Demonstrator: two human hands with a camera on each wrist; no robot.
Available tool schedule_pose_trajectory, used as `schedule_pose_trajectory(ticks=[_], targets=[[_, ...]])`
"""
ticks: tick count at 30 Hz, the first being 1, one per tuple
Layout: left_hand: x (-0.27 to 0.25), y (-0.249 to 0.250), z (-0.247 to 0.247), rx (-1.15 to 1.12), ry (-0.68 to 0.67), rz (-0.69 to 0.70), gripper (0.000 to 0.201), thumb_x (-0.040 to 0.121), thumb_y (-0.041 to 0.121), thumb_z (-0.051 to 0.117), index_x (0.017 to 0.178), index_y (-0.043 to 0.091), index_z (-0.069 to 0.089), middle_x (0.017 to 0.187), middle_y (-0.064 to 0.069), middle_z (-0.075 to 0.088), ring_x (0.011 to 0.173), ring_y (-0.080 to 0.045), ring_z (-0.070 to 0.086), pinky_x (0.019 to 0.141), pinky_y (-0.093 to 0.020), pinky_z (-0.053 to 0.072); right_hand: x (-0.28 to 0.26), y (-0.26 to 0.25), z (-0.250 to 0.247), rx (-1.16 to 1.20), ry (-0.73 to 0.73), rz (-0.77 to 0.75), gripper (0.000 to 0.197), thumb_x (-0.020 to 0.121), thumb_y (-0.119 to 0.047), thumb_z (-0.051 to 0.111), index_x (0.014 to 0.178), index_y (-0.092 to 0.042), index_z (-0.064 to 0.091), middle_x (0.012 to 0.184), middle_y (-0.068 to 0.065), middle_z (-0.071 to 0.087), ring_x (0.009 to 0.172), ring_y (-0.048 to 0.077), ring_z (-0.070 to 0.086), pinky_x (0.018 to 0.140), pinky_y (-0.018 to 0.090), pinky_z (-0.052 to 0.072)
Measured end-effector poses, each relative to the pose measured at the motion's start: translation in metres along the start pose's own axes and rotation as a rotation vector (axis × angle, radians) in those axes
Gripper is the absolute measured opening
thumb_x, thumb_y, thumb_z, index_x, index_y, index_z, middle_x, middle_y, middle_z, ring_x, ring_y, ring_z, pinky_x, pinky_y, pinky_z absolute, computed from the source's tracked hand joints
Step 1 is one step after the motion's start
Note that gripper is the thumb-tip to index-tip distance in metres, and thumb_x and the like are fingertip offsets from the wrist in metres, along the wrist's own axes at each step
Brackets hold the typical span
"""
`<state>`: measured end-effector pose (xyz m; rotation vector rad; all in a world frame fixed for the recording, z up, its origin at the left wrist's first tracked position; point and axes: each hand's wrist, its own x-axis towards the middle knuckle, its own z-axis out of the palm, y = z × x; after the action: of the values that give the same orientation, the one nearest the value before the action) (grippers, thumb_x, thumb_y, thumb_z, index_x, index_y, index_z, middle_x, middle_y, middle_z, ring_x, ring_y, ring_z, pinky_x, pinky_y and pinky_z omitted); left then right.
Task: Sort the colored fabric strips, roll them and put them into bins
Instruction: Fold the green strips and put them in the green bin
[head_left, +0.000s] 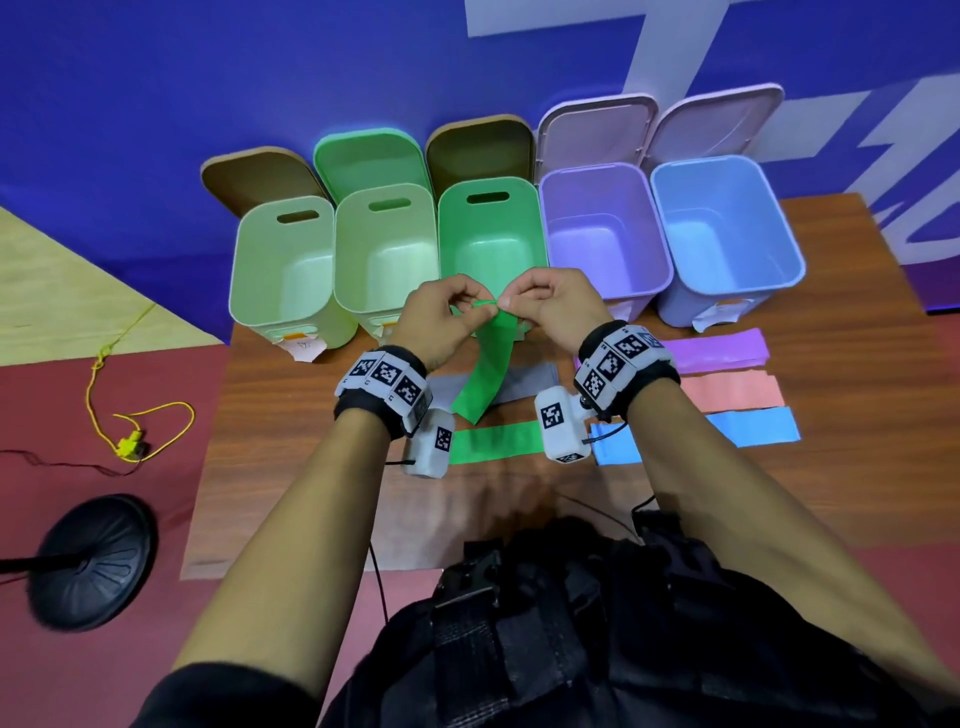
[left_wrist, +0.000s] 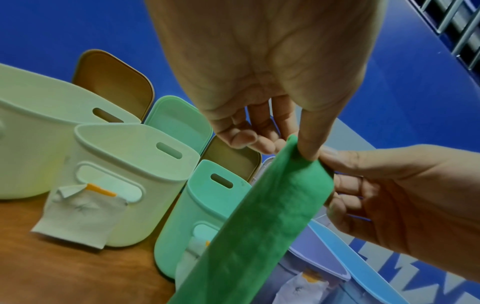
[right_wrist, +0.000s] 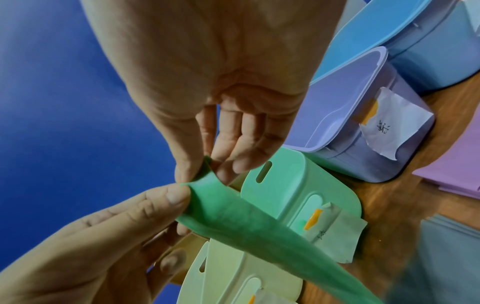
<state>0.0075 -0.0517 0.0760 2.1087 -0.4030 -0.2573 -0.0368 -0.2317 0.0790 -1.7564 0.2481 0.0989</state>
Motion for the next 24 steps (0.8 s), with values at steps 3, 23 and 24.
schedule_pose_trajectory(ticks=[3,23,24], targets=[[-0.001,0.0,-0.002,-0.013,-0.003,0.006,0.01,0.086,0.017,0.075,0.084,0.023,0.067,0.073,0.013,0.062,0.069,-0.006,0.054,0.071,-0.019,0.045,-0.001,-0.002,0.003,0.009,-0.005,-0.002,0.005,0.085,-0.016,0.077,0.083,-0.016,0.073,0.075,0.004,0.071,0.07,0.012,0.066,0.076,0.029,0.055],[0.012,-0.029,-0.028,-0.065,-0.127,0.083,0.024,0.094,0.032,0.064,0.086,0.011,0.073,0.068,0.005,0.064,0.061,-0.004,0.052,0.063,-0.024,0.043,-0.007,-0.006,0.044,0.082,0.226,0.0,0.007,0.086,-0.005,0.073,0.09,-0.011,0.072,0.076,0.001,0.066,0.065,-0.001,0.061,0.064,0.014,0.048],[0.012,-0.029,-0.028,-0.075,-0.125,0.078,0.02,0.093,0.031,0.066,0.087,0.013,0.073,0.073,0.005,0.067,0.066,-0.005,0.055,0.067,-0.022,0.046,-0.007,-0.006,0.044,0.083,0.229,-0.003,0.006,0.087,-0.005,0.072,0.09,-0.011,0.072,0.075,0.001,0.067,0.064,-0.001,0.061,0.063,0.013,0.048]])
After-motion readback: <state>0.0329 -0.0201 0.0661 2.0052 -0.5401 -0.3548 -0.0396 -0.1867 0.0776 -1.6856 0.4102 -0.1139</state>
